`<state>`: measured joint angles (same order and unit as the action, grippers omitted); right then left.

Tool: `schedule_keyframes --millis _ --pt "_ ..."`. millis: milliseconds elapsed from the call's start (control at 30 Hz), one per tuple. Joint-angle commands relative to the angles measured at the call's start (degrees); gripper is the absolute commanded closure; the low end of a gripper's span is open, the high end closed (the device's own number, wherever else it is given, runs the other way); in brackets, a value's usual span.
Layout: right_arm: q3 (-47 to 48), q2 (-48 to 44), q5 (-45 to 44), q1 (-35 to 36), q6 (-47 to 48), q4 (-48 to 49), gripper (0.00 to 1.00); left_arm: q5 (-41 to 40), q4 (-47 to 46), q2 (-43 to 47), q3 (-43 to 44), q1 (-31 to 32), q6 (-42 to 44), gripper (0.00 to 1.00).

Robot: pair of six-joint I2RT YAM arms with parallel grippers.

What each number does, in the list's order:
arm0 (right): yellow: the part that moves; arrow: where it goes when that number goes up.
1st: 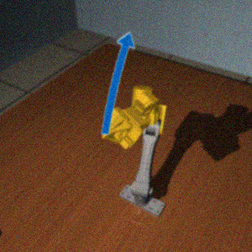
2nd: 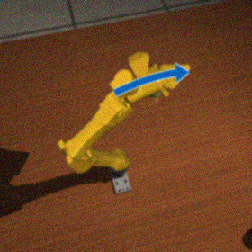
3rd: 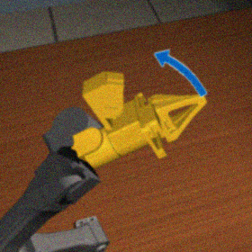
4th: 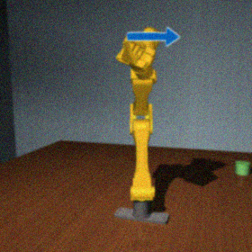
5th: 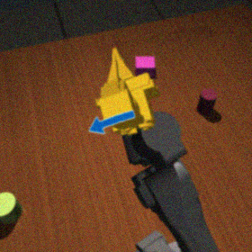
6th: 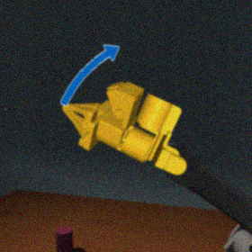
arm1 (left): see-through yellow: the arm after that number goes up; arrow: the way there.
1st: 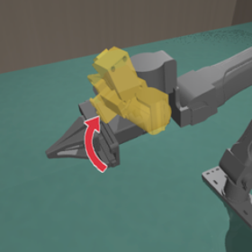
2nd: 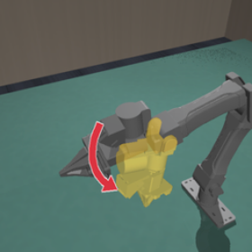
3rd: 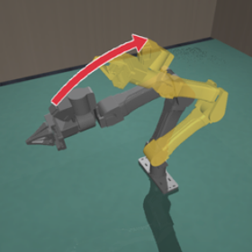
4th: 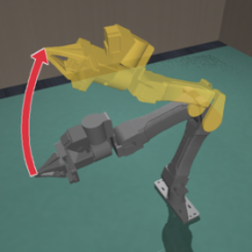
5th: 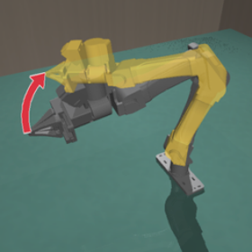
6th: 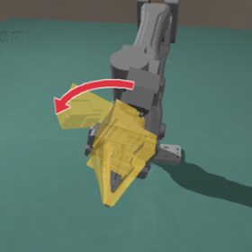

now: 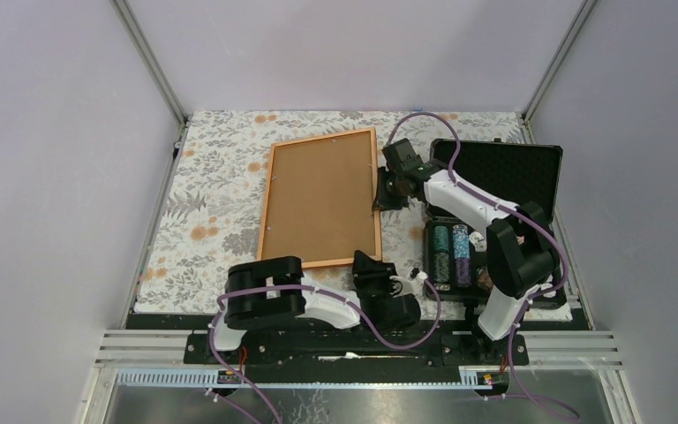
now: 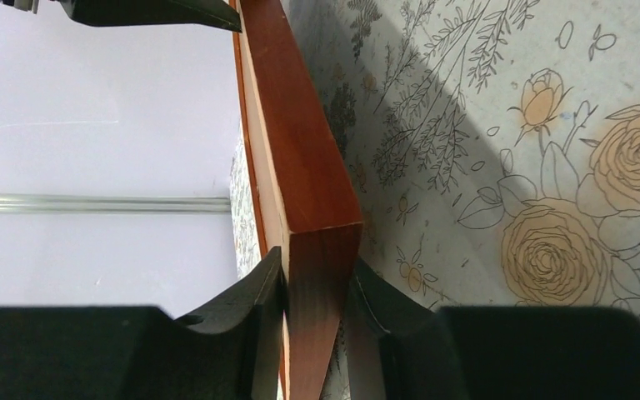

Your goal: Put the photo into the frame

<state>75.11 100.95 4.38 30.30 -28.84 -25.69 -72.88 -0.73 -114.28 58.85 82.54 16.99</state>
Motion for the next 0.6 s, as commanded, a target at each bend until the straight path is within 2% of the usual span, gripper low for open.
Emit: schedule_keyframes --millis 0,100,167,300,467,500,567 --pt "0.8 -4.9 3.9 -0.2 -1.2 1.7 1.0 -3.2 -10.4 4.6 -1.8 -1.2 5.0 0.87" --pt "1.1 -5.6 3.7 -0.2 -1.0 1.2 1.0 -4.0 -12.0 6.6 -2.5 -1.2 6.6 0.99" --pt "2.5 -5.9 3.2 -0.2 -0.2 -0.3 0.98 -3.7 -11.7 8.7 -3.2 -1.1 6.2 1.0" --pt "8.7 -7.1 0.2 -0.2 3.0 -5.3 0.53 1.8 -8.1 14.8 -4.5 -1.1 1.0 1.0" --pt "13.4 -12.0 -4.0 -0.7 5.5 -7.8 0.07 8.2 -6.0 22.0 -5.0 -1.2 -2.5 1.0" --pt "13.8 -12.9 -4.1 -0.9 5.6 -7.9 0.01 9.3 -5.2 23.7 -4.8 -1.1 -3.4 1.0" --pt "13.8 -14.6 -5.2 -1.1 5.8 -8.2 0.0 12.5 -3.1 27.4 -4.4 -1.0 -5.7 1.0"
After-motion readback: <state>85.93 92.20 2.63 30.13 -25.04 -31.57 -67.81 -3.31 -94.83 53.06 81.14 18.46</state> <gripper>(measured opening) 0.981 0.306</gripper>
